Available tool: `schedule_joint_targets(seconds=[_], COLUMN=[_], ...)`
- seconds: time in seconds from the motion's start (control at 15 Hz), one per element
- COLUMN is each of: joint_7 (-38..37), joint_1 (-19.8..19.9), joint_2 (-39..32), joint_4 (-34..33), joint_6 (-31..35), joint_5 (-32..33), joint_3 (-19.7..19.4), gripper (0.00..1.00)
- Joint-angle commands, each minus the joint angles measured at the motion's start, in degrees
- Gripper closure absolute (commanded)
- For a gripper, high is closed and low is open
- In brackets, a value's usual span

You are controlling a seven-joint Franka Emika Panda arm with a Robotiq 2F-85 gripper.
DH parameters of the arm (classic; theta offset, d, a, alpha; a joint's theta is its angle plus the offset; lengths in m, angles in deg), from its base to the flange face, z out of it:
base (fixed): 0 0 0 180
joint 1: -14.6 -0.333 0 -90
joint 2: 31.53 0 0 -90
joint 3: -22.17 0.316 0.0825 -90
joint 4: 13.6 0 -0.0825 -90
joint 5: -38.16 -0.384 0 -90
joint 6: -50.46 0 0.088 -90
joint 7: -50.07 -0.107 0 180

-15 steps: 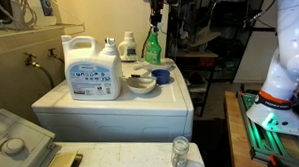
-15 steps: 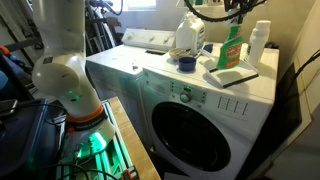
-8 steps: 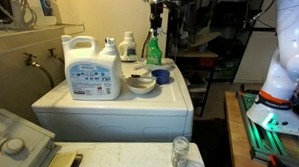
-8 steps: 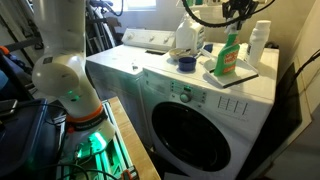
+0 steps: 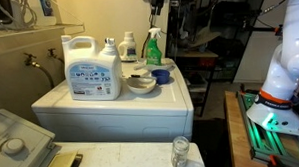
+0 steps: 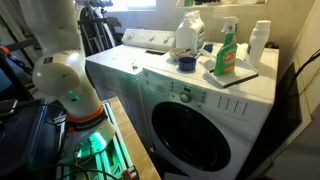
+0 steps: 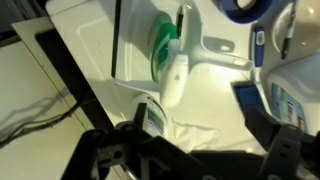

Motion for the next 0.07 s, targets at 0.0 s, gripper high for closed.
schedule_joint_targets(seconds=[0.0], joint_7=[0.0], joint_1=[-0.2], joint_2=[2.4], joint_4=[0.0], joint_6=[0.1], joint_5=[-1.6], joint_3=[0.5], gripper=[0.00])
